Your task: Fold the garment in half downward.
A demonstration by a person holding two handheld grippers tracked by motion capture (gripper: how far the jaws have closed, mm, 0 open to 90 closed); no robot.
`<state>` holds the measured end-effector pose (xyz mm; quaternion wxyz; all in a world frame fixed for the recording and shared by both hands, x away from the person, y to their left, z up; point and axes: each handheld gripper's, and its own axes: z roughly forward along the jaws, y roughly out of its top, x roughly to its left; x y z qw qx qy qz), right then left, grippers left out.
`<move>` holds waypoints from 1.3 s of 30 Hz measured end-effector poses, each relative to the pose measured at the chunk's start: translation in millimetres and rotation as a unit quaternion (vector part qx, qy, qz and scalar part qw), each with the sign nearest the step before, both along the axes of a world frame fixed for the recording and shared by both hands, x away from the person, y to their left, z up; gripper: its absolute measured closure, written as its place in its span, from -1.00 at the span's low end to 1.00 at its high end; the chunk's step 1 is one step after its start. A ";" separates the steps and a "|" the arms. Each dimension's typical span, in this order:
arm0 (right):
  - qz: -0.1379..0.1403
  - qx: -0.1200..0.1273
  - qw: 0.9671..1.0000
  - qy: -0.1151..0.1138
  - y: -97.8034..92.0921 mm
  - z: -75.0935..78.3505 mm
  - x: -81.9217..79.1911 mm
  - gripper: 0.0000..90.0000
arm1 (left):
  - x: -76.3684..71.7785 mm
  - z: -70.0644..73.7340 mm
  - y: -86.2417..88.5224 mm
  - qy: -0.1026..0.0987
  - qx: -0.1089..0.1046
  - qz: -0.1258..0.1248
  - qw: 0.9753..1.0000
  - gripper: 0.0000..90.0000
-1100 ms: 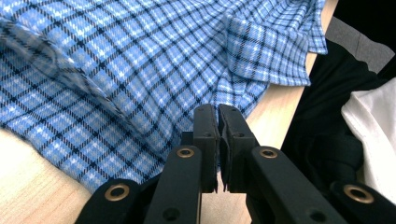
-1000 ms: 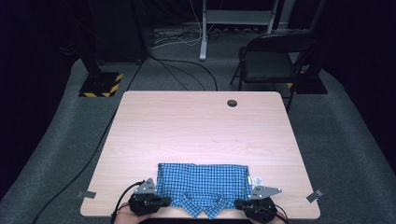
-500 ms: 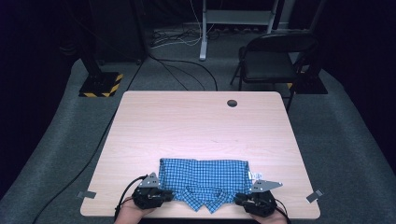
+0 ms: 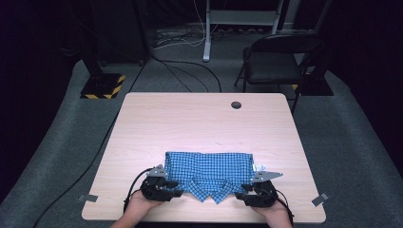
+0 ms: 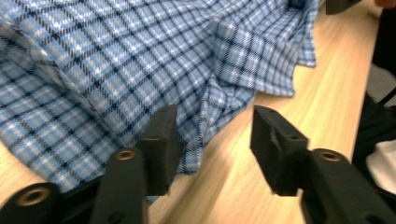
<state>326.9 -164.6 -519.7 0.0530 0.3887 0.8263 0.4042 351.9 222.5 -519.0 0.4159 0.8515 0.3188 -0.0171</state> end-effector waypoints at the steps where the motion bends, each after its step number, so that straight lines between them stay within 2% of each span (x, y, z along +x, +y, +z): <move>1: -0.001 0.002 1.000 -0.001 -0.4 1.6 0.1 0.04 | -0.6 2.6 -0.3 -0.003 0.000 0.000 1.000 0.00; 7: -0.004 0.011 1.000 -0.011 -4.4 22.6 -1.2 -0.16 | 0.2 27.5 0.5 -0.016 -0.015 -0.003 1.000 -0.36; 10: -0.009 0.015 1.000 -0.024 -6.0 33.6 0.7 -0.24 | 2.6 38.7 0.6 -0.032 -0.014 -0.005 0.999 -0.40; 13: -0.013 0.023 0.999 -0.027 -6.3 39.2 7.7 -0.31 | 8.3 43.3 -0.5 -0.045 -0.008 -0.001 0.999 -0.43; 16: -0.014 0.025 0.999 -0.029 -0.9 37.5 18.2 -0.33 | 16.4 40.9 -6.8 -0.053 -0.003 0.003 0.999 -0.44; 19: -0.012 0.012 0.999 -0.027 8.7 30.5 31.2 -0.35 | 25.5 33.5 -16.4 -0.057 0.003 0.000 0.998 -0.44; 21: -0.012 0.006 1.000 -0.027 14.3 25.0 39.4 -0.36 | 31.3 27.2 -22.0 -0.053 0.007 0.002 0.999 -0.45; 24: -0.015 0.004 1.000 -0.020 18.9 17.2 49.5 -0.37 | 39.2 16.5 -26.1 -0.047 0.032 0.008 0.998 -0.51; 28: -0.027 0.000 1.000 -0.014 17.2 8.9 58.6 -0.38 | 44.1 4.2 -21.2 -0.033 0.036 0.017 0.999 -0.51; 34: -0.043 0.006 0.999 -0.006 7.4 -3.8 63.5 -0.32 | 45.9 -2.9 -11.4 -0.026 -0.007 0.031 0.999 -0.48; 36: -0.042 0.004 0.999 -0.012 6.7 -4.5 63.4 -0.29 | 46.5 -3.2 -10.6 -0.024 -0.011 0.031 0.999 -0.47; 39: -0.042 0.000 0.999 -0.010 7.8 -3.0 64.2 -0.34 | 47.3 0.7 -13.1 -0.022 -0.004 0.032 0.999 -0.50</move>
